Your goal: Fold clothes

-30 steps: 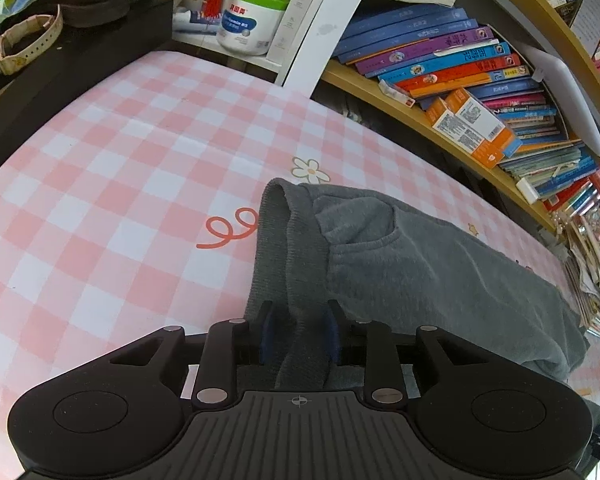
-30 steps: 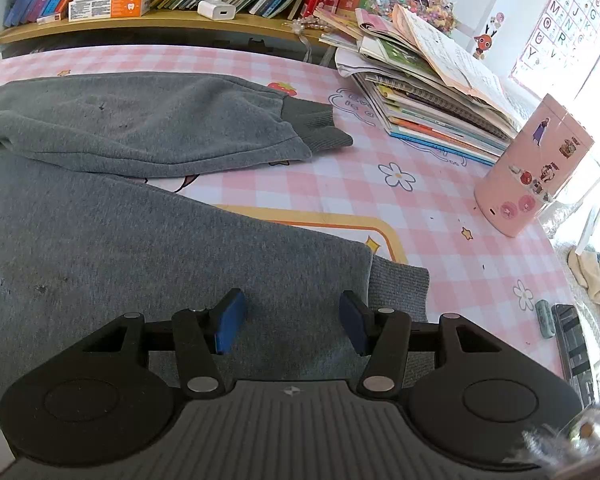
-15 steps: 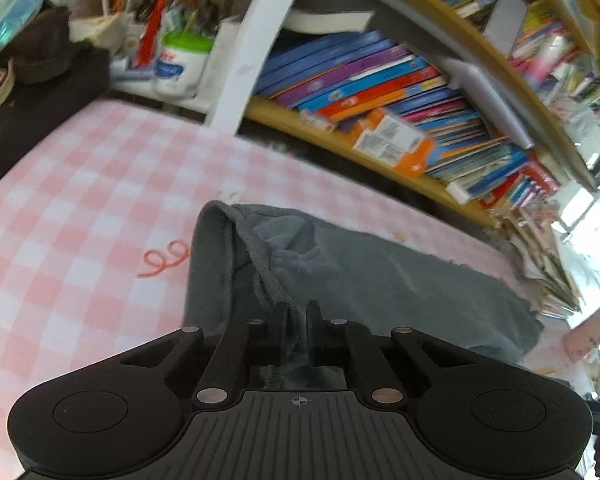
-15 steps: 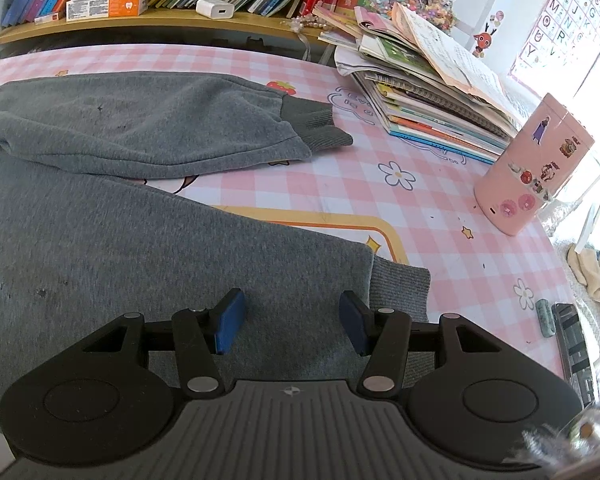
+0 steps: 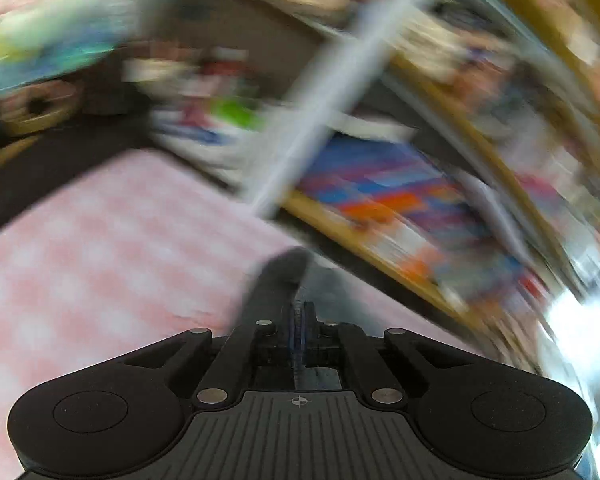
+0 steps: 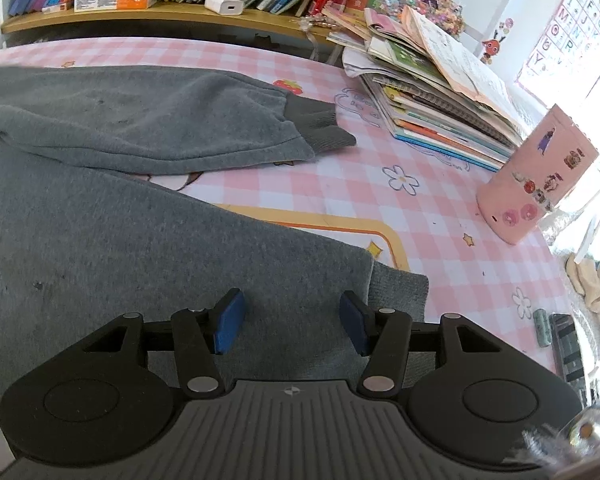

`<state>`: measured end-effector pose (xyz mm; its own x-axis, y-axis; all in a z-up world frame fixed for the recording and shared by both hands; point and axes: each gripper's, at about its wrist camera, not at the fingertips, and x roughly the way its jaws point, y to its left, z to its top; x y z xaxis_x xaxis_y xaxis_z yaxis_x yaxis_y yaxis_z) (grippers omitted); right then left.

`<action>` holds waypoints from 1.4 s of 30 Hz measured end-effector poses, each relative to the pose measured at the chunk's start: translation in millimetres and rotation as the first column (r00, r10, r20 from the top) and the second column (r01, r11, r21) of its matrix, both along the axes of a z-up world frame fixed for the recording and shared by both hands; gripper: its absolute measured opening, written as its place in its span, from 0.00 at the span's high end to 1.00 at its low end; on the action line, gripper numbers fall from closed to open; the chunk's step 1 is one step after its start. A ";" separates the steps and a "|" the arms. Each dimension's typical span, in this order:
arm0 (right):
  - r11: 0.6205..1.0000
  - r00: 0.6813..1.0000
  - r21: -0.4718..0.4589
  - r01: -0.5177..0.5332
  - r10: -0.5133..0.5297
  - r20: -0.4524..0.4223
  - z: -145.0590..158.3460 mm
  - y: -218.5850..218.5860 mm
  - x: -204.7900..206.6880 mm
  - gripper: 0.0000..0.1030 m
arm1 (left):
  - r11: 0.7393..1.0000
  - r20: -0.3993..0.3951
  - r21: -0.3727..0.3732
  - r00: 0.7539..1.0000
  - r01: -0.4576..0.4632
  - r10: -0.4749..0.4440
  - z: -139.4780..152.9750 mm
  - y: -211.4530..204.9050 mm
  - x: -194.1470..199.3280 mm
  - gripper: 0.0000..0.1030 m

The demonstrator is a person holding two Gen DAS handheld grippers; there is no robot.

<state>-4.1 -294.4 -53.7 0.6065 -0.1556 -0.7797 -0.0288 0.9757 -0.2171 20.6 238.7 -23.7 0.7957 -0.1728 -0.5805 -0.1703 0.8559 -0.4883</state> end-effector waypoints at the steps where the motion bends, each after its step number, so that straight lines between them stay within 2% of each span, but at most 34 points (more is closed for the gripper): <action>1: 0.999 1.000 0.026 -0.019 0.019 0.000 0.1 2.3 0.3 0.48 | 0.999 -0.036 0.011 0.998 -0.049 0.049 -6.5 7.3 2.6 0.98; 3: 0.998 0.998 0.021 -0.063 0.063 0.004 0.0 14.0 1.2 0.47 | 0.992 -0.102 0.044 0.988 -0.116 0.120 -20.6 17.2 8.7 0.98; 4: 0.997 0.997 0.001 -0.083 0.083 0.005 0.0 20.9 2.3 0.47 | 0.992 -0.128 0.071 0.985 -0.109 0.117 -29.0 15.4 13.2 0.92; 8: 0.992 0.993 -0.053 -0.117 0.117 -0.001 0.4 32.0 7.4 0.45 | 0.990 -0.133 0.045 0.981 -0.137 0.142 -36.4 21.2 15.2 0.84; 11: 0.993 0.994 -0.038 -0.110 0.111 -0.001 0.8 28.1 7.9 0.43 | 0.986 -0.124 0.089 0.981 -0.139 0.149 -25.6 20.5 6.6 0.75; 13: 0.994 0.994 -0.035 -0.108 0.108 0.001 0.6 27.6 7.5 0.43 | 0.981 -0.075 0.112 0.983 -0.161 0.170 -12.3 21.2 -7.4 0.75; 16: 0.994 0.994 -0.038 -0.106 0.107 0.005 -0.3 28.0 7.0 0.43 | 0.991 -0.018 0.064 0.993 -0.118 0.120 -0.3 17.9 -30.6 0.77; 19: 0.995 0.995 -0.030 -0.099 0.100 0.008 0.0 27.5 5.8 0.43 | 1.000 -0.051 0.006 0.998 -0.022 0.022 -3.7 3.6 -44.4 0.79; 21: 0.995 0.996 -0.025 -0.093 0.094 0.010 0.2 27.4 5.4 0.43 | 1.000 -0.082 -0.029 0.997 0.010 -0.013 -11.0 -4.8 -51.0 0.80; 24: 0.996 0.996 -0.013 -0.087 0.088 0.010 1.0 27.8 2.9 0.41 | 0.999 -0.143 -0.038 0.990 -0.021 0.016 -26.3 -9.0 -52.8 0.86; 26: 0.996 0.996 0.003 -0.089 0.089 0.007 1.2 27.5 0.2 0.41 | 0.998 -0.188 -0.022 0.981 -0.052 0.047 -35.7 -4.8 -52.3 0.98; 28: 0.995 0.996 0.024 -0.095 0.095 0.000 1.6 27.0 -2.2 0.41 | 0.997 -0.191 0.011 0.979 -0.071 0.072 -39.7 4.2 -58.0 0.96; 30: 0.992 0.994 0.062 -0.110 0.111 -0.014 2.4 27.1 -4.4 0.39 | 0.991 -0.195 0.032 0.972 -0.129 0.133 -38.5 15.1 -67.5 0.96; 33: 0.974 0.982 0.142 -0.178 0.186 -0.041 3.0 31.8 -10.6 0.38 | 0.976 -0.210 0.076 0.954 -0.204 0.215 -35.9 28.6 -78.7 0.96; 35: 0.960 0.969 0.153 -0.233 0.242 -0.047 2.3 38.9 -15.4 0.36 | 0.972 -0.218 0.115 0.950 -0.204 0.225 -34.5 28.9 -79.5 0.96; 37: 0.956 0.962 0.140 -0.259 0.268 -0.051 1.8 44.7 -16.1 0.33 | 0.973 -0.219 0.117 0.950 -0.201 0.223 -34.5 27.8 -79.3 0.96; 40: 0.953 0.964 0.168 -0.251 0.263 -0.050 4.6 43.7 -11.0 0.33 | 0.971 -0.227 0.116 0.946 -0.209 0.230 -33.4 26.3 -79.0 0.96; 42: 0.946 0.968 0.217 -0.240 0.251 -0.025 13.9 39.7 -6.3 0.33 | 0.972 -0.208 0.136 0.954 -0.189 0.215 -26.4 19.5 -78.9 0.96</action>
<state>-10.4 -254.7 -39.8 0.5636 0.1638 -0.8096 -0.2789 0.9603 0.0002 -58.3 258.2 -50.1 0.6577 0.0558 -0.7512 -0.4377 0.8400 -0.3208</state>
